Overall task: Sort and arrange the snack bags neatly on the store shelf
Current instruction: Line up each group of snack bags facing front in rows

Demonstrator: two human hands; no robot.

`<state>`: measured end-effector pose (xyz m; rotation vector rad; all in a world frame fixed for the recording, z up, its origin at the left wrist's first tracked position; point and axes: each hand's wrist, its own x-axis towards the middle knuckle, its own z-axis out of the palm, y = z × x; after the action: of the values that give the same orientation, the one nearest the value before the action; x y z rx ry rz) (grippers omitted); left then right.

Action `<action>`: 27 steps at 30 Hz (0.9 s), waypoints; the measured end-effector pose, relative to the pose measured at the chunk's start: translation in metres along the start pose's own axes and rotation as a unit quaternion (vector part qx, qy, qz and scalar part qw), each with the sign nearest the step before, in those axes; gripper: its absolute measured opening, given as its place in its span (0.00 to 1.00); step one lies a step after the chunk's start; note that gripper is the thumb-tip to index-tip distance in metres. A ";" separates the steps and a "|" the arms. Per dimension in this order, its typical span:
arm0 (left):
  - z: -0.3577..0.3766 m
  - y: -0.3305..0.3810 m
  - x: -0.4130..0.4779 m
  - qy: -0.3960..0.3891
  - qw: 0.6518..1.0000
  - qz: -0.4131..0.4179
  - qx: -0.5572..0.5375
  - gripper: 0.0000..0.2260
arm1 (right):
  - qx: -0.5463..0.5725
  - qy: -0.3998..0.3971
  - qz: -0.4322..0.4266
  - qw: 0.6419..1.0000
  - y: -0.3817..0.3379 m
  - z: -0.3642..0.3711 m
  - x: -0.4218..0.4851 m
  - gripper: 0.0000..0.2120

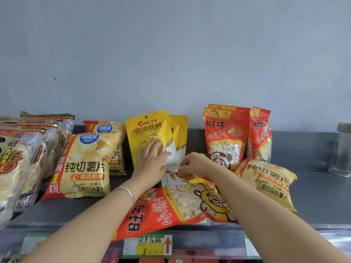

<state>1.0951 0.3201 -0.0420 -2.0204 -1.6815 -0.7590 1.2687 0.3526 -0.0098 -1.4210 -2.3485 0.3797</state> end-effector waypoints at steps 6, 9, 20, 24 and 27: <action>-0.012 0.003 -0.007 -0.018 1.000 -0.014 -0.017 0.14 | -0.014 0.012 -0.008 1.000 -0.008 -0.002 -0.008 0.15; -0.018 0.008 -0.011 -0.056 0.998 -0.019 -0.025 0.14 | -0.031 0.022 -0.004 0.999 -0.011 -0.005 -0.017 0.14; -0.031 0.034 -0.019 -0.073 0.982 -0.001 -0.173 0.13 | -0.122 0.090 0.068 0.986 -0.021 -0.018 -0.066 0.14; -0.035 0.059 -0.015 -0.075 0.968 0.012 -0.239 0.13 | -0.129 0.140 0.097 0.977 -0.017 -0.029 -0.083 0.14; -0.039 0.079 -0.014 -0.078 0.960 0.022 -0.268 0.14 | -0.126 0.167 0.123 0.970 -0.009 -0.038 -0.090 0.13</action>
<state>1.1653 0.2699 -0.0185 -2.5254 -1.6299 -1.1656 1.3167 0.2701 0.0120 -1.7464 -2.0069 -0.0976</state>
